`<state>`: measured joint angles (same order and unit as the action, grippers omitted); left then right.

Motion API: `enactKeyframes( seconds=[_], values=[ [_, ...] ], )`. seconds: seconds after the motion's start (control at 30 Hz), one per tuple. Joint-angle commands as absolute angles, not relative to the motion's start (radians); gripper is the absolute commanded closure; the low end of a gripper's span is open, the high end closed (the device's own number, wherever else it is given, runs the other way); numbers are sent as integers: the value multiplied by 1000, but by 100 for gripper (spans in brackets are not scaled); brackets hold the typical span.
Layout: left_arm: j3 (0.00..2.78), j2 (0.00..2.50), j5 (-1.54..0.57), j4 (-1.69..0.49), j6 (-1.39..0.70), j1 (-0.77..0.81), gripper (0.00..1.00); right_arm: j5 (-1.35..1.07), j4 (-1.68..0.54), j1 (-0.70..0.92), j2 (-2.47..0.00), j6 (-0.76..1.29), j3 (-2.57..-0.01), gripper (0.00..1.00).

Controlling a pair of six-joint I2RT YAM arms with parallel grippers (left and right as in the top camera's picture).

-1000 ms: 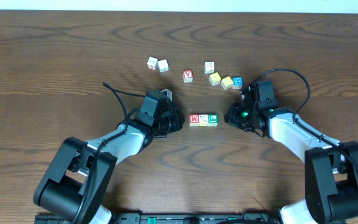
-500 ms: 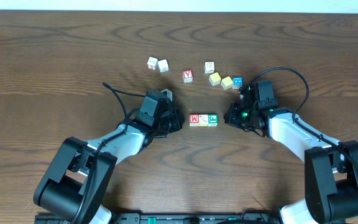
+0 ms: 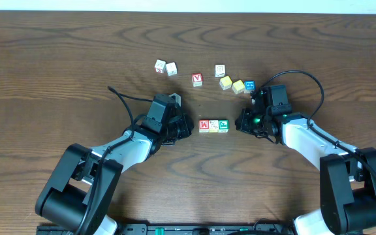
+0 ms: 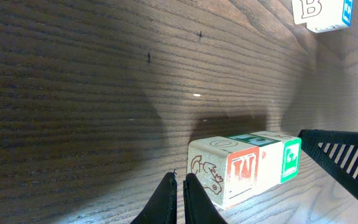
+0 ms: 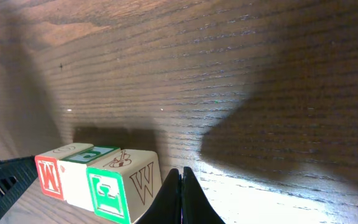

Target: Lift 3 blocks

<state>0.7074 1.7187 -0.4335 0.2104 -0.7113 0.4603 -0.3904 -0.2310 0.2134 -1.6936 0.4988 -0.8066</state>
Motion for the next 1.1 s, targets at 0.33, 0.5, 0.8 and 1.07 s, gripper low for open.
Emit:
enactKeyframes(
  seconds=[0.33, 0.5, 0.8, 1.07],
  values=[
    [705, 1724, -419, 211, -718, 462, 93, -497, -189, 203, -1744, 416, -797, 99],
    [705, 1724, -426, 212, -715, 462, 93, -535, -179, 180, -1759, 387, -797, 99],
    [705, 1724, -457, 228, -692, 462, 93, -567, -194, 176, -1760, 369, -797, 99],
    [705, 1724, -485, 242, -666, 462, 93, -578, -194, 176, -1760, 369, -797, 99]
  ],
)
